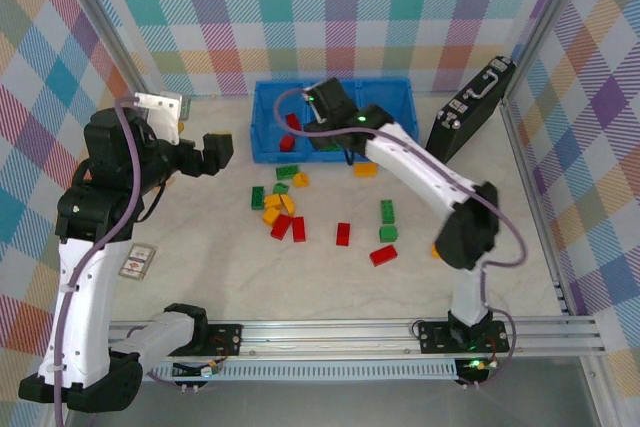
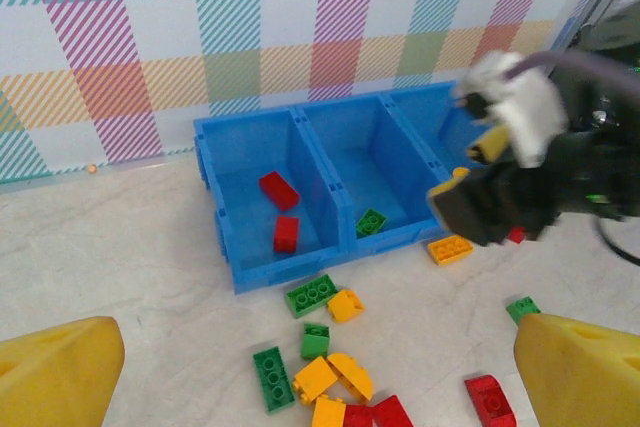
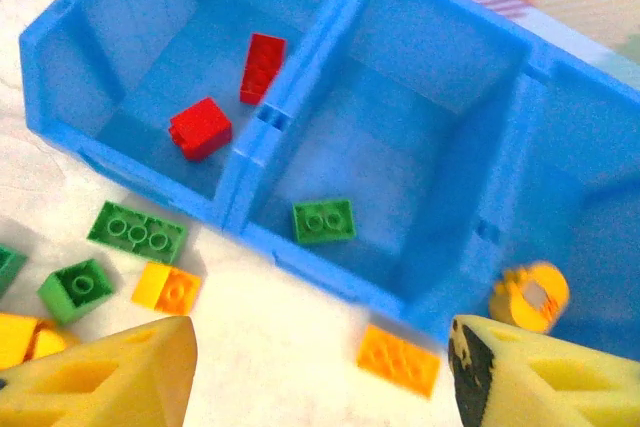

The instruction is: Sort the legos into containers by color

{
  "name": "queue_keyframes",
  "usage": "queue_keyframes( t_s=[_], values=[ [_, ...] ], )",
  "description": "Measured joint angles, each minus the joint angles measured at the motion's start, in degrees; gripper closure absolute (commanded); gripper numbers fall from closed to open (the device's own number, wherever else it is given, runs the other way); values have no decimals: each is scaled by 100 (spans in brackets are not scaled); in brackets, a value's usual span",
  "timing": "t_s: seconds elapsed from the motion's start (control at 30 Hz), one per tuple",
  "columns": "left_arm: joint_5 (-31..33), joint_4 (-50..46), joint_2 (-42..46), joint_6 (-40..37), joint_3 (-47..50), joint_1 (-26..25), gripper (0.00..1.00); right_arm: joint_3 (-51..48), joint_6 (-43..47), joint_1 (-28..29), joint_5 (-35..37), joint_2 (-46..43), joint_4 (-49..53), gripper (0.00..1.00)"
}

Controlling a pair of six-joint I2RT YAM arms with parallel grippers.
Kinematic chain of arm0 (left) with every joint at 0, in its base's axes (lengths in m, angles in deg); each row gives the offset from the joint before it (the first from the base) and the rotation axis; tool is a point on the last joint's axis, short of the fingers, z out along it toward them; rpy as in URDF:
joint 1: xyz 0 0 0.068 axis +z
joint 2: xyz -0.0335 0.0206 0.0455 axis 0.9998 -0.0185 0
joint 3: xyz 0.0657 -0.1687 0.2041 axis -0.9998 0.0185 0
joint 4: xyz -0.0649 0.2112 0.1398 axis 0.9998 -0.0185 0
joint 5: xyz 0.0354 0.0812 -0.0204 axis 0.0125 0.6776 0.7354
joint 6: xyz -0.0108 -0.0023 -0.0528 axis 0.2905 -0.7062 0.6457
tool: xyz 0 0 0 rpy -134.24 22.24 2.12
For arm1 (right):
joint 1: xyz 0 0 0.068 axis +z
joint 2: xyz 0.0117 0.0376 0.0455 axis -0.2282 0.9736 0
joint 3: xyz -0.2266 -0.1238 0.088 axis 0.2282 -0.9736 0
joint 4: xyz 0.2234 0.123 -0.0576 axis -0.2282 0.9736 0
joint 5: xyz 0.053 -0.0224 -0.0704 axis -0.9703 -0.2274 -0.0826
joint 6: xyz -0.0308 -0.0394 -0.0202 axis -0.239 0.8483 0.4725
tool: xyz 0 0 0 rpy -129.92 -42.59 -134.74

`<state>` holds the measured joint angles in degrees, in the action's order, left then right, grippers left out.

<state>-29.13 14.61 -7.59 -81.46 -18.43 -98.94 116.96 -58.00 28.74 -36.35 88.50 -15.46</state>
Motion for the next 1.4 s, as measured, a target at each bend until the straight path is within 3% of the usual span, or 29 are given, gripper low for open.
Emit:
queue_keyframes(
  t_s=[0.2,0.47,0.7,1.07,1.4],
  values=[
    [-2,4,-105,63,-181,0,0,-2015,-1335,-284,-192,-1338,317,29],
    [-4,0,-205,149,-186,0,0,-4050,-2326,-981,-1281,-1657,201,27],
    [-11,2,-229,155,-186,0,0,-4306,-2437,-1086,-1593,-1373,-144,27],
    [-68,0,-428,168,-186,0,0,-4339,-2455,-1163,-1239,-750,-337,31],
    [-70,-11,-673,166,-197,0,0,-4524,-2371,-1473,-1438,-396,-752,60]
  ],
)
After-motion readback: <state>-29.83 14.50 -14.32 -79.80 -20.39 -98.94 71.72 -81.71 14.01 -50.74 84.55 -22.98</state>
